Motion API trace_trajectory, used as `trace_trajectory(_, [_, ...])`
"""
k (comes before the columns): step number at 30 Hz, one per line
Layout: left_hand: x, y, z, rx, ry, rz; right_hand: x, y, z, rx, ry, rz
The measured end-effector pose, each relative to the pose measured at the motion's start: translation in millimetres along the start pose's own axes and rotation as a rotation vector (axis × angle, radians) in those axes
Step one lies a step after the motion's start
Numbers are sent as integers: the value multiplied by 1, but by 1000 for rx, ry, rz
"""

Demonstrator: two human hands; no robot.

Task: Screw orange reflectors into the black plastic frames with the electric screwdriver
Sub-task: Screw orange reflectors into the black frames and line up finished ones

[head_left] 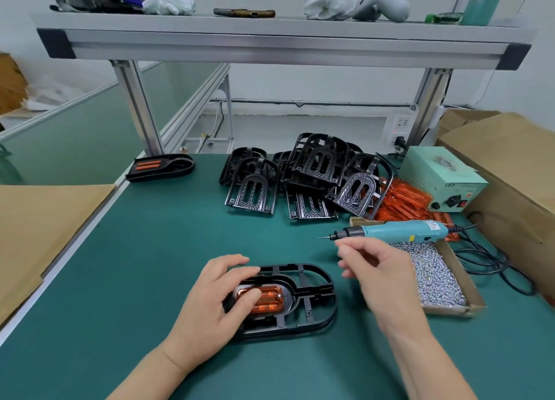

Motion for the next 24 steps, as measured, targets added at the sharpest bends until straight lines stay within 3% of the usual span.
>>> trace_trajectory(6, [14, -2, -2, 45, 45, 112, -76, 20, 1, -203, -278, -189])
trace_trajectory(11, [20, -4, -14, 123, 168, 152, -119, 33, 0, -325, -373, -283])
trace_trajectory(24, [11, -8, -40, 344, 541, 19, -146, 39, 9, -262, -104, -327])
Point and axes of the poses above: each hand's wrist, its own y-axis away from the middle knuckle, its own x-axis out of the back of the hand, z = x × y, the point moved 9 cm from there along -y, towards the middle knuckle, and after that the axes turned 9 degrees about x, right-handed, at the moved point
